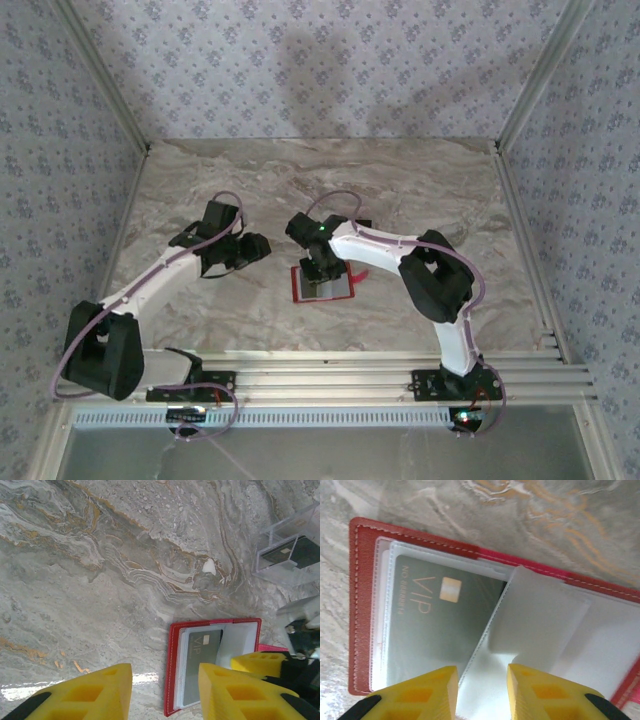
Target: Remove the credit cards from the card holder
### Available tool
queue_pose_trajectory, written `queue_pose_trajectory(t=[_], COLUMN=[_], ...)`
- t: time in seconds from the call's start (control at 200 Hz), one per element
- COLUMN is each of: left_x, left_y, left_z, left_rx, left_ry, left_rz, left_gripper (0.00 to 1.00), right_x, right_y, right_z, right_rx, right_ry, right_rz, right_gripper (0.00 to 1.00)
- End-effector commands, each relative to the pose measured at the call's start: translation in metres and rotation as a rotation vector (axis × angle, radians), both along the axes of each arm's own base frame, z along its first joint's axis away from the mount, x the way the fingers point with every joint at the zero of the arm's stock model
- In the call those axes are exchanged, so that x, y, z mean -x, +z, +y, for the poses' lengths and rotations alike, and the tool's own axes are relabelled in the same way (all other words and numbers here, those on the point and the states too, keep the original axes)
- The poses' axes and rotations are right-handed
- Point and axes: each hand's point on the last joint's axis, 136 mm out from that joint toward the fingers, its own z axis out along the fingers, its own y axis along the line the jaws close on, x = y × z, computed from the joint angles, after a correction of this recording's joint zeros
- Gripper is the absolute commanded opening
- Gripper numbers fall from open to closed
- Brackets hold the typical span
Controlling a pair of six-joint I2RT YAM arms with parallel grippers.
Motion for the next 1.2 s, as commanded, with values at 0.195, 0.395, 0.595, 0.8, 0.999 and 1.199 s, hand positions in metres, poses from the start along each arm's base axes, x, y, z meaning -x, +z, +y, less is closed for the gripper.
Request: queue_pose_trajectory(t=[0.195, 0.395, 0.595, 0.8, 0.999, 1.199], left_x=[-0.007, -0.007, -0.006, 0.009, 0.026, 0.022], left_y=[0.008, 0.005, -0.002, -0.025, -0.055, -0.057], left_z=[-0.012, -0.021, -0.031, -0.059, -0.085, -0.070], left_rx=[0.014, 0.006, -0.004, -0.040, -0.120, -0.112], left_ry=[-0.035, -0.057, -0.088, -0.186, -0.254, -0.180], left_rz=[-0.013, -0.006, 0.018, 0.116, 0.222, 0.206], left_gripper=[0.40, 0.40, 0.40, 0.37, 0.32, 0.30], right_x=[-0.001, -0.002, 0.000, 0.000, -0.001, 0.009], right_y=[0.014, 0.020, 0.019, 0.015, 0.017, 0.023], right_z=[-0.029, -0.042, -0.041, -0.046, -0.051, -0.019], right_rx=[0.161, 0.200, 0.174, 0.177, 0.167, -0.035], right_ry=[-0.006, -0.016, -0.023, -0.035, -0.050, -0.042], right_rz=[-0.058, -0.081, -0.070, -0.064, -0.065, -0.008], right_gripper=[0.38, 0.39, 0.39, 0.39, 0.39, 0.38])
